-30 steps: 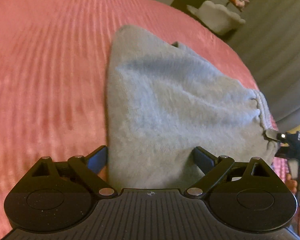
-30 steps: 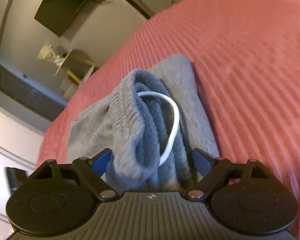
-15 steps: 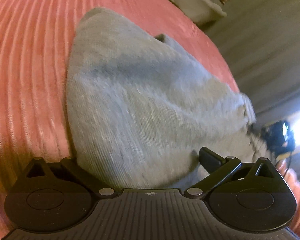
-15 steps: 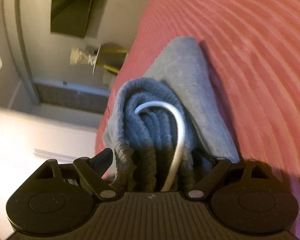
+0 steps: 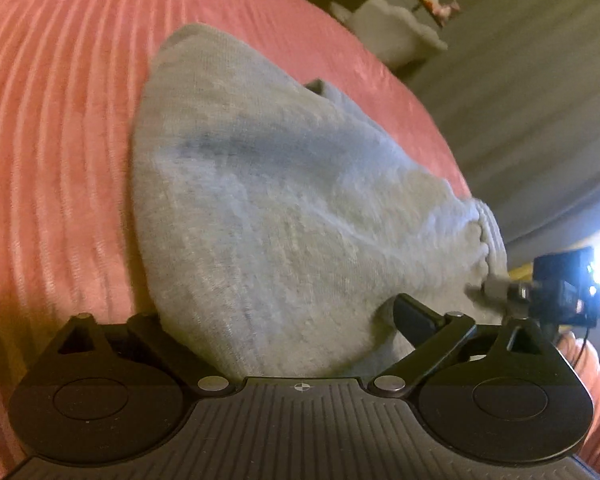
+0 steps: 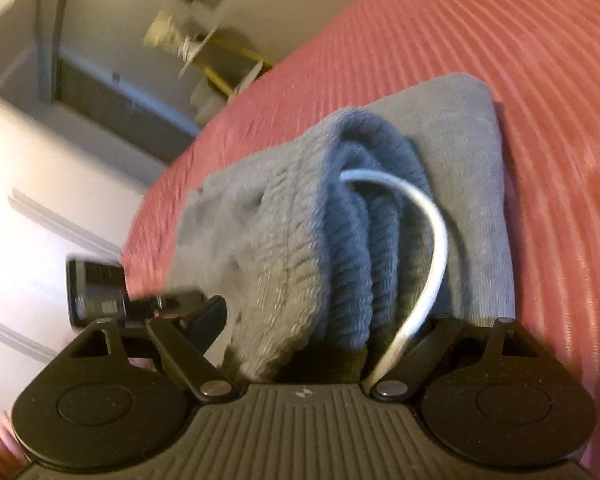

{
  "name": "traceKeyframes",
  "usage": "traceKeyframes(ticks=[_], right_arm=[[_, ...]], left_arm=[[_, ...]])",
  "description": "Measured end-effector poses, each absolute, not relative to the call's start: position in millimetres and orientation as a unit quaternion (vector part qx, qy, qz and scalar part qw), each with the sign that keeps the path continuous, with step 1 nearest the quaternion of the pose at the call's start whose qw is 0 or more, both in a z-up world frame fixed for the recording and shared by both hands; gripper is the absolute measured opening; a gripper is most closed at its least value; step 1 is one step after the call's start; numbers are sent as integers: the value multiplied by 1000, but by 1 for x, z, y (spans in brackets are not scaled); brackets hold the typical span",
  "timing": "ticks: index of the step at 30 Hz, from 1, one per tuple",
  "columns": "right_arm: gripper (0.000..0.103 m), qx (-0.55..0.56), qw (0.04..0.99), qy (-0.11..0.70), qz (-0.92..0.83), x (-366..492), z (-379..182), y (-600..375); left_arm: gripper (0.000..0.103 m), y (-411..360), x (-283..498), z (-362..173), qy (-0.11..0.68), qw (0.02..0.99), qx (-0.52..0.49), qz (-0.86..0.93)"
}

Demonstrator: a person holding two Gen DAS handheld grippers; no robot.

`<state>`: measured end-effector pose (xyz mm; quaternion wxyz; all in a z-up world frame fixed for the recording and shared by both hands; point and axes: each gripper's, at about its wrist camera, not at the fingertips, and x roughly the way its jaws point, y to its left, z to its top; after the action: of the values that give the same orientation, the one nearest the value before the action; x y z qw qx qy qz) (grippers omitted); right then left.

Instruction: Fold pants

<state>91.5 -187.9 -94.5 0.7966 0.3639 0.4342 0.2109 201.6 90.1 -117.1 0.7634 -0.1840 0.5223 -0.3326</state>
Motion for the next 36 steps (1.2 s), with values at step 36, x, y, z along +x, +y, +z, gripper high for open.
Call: traceKeyframes(ticks=[36], right_arm=[[86, 443, 749, 419, 259, 58, -126, -324]], left_arm=[[87, 95, 196, -114, 521, 769, -173, -326]])
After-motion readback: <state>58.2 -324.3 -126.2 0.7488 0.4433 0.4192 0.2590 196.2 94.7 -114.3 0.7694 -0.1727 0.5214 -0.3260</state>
